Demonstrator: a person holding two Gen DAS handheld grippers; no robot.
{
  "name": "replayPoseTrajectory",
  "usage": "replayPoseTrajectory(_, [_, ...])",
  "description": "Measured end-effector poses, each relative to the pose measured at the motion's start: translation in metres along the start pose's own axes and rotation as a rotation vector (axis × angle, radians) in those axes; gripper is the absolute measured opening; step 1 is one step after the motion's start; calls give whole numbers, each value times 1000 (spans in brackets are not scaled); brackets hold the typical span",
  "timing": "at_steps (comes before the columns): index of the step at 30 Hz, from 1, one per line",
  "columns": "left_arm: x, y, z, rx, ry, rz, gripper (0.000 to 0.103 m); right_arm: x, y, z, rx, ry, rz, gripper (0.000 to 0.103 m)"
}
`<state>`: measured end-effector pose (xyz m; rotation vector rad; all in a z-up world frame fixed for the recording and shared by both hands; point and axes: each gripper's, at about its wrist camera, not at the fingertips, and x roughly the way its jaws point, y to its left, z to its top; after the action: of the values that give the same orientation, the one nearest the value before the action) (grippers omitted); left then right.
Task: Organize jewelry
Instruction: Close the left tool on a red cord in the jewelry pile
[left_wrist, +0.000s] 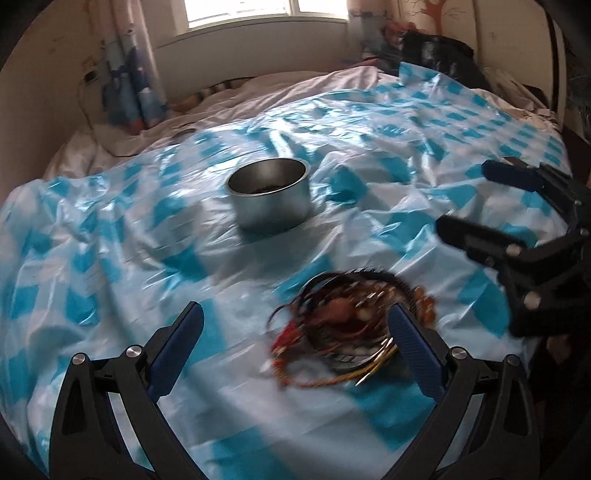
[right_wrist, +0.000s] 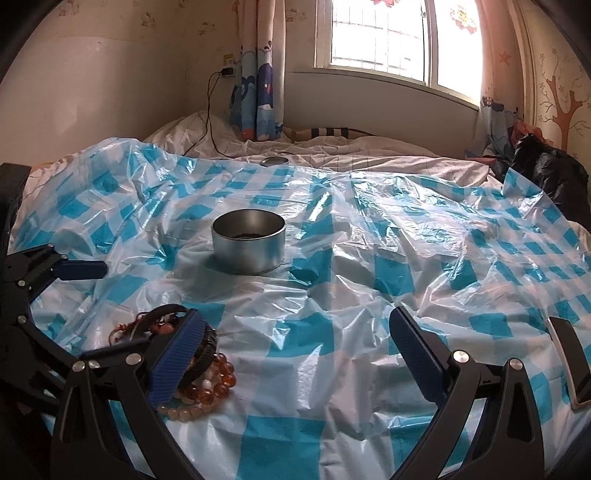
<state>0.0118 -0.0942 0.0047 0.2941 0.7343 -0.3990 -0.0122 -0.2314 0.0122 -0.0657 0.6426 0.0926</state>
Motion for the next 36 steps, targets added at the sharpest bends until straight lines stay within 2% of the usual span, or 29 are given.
replayPoseTrajectory(6, [12,13,8,-100,24,-33,96,1,-15,0,47,4,-7,96])
replayPoseTrajectory(11, [26,18,8,-132,57,-69,79,3,-17,1,60,10,4,96])
replayPoseTrajectory(15, [32,22,7,-156,72,-119,63,3,-16,2,53,8,5,96])
replayPoseTrajectory(18, [35,22,6,-159,82,-130,49,3,-15,2,55,10,6,96])
replayPoseTrajectory(20, [36,24,4,-175,84,-194,30,4,-14,2,53,11,7,96])
replayPoseTrajectory(21, [37,26,3,-190,92,-215,25,4,-13,2,52,11,7,96])
replayPoseTrajectory(22, [37,26,2,-188,96,-201,14,4,-12,2,50,11,7,96])
replayPoseTrajectory(23, [38,27,2,-186,103,-180,9,5,-12,2,49,12,7,96])
replayPoseTrajectory(27, [37,36,-1,-236,113,-212,3,6,-10,3,43,13,8,96])
replayPoseTrajectory(31, [28,43,2,-283,65,-261,3,7,-9,3,38,12,13,96])
replayPoseTrajectory(36, [23,57,9,-339,33,-275,3,6,-5,2,21,8,38,96])
